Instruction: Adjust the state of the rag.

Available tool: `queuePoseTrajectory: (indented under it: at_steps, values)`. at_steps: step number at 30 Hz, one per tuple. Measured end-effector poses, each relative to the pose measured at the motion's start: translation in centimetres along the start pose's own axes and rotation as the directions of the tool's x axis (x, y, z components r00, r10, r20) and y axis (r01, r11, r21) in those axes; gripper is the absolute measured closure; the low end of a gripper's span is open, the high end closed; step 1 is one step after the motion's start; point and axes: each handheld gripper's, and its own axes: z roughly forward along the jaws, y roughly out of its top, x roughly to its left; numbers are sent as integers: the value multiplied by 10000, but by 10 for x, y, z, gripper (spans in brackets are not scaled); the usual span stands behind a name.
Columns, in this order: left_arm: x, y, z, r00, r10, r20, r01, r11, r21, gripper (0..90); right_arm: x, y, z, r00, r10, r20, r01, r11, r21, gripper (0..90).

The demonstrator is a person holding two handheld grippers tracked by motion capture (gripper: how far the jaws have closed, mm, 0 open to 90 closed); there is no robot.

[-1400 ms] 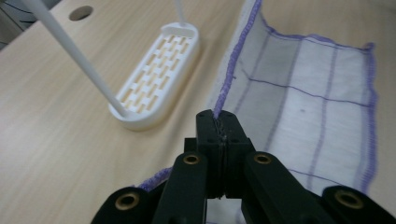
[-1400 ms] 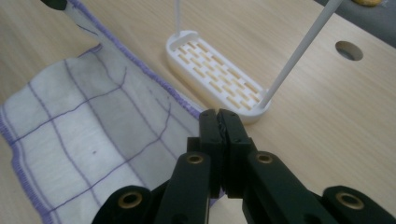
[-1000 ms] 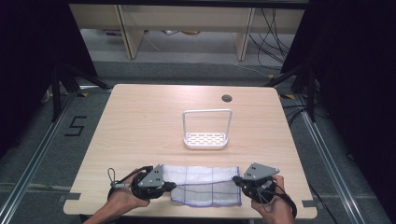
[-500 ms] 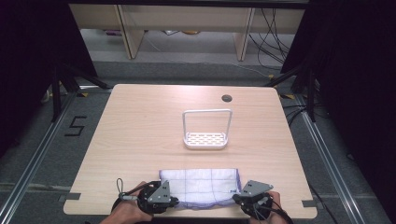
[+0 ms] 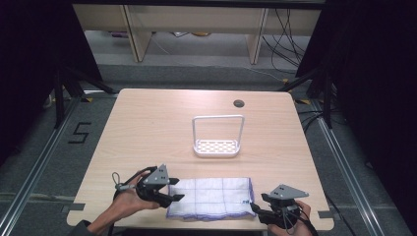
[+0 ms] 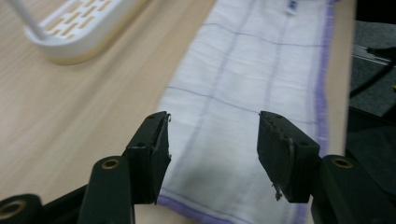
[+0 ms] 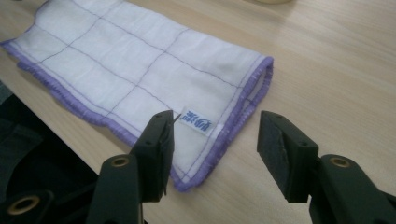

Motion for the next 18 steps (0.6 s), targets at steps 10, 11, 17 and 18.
queuePoseTrajectory:
  at_steps: [10, 11, 17, 18]
  values:
    - [37, -1, 22, 9943, -1050, -159, 1060, 9903, 896, 383, 6, -5, 10, 9992, 381, -99, -373, 9971, 669, 425]
    - [39, -3, 24, 9916, -1294, -64, 1295, 9878, 866, 389, 6, -5, 11, 9994, 340, -17, -338, 9970, 699, 425]
    - [41, -4, 24, 9877, -1539, 278, 1511, 9850, 837, 407, 5, -6, 16, 9992, 392, 20, -392, 9958, 830, 437]
    - [40, -4, 24, 9868, -1583, 335, 1550, 9842, 850, 417, 6, -6, 17, 9992, 391, 48, -394, 9958, 828, 441]
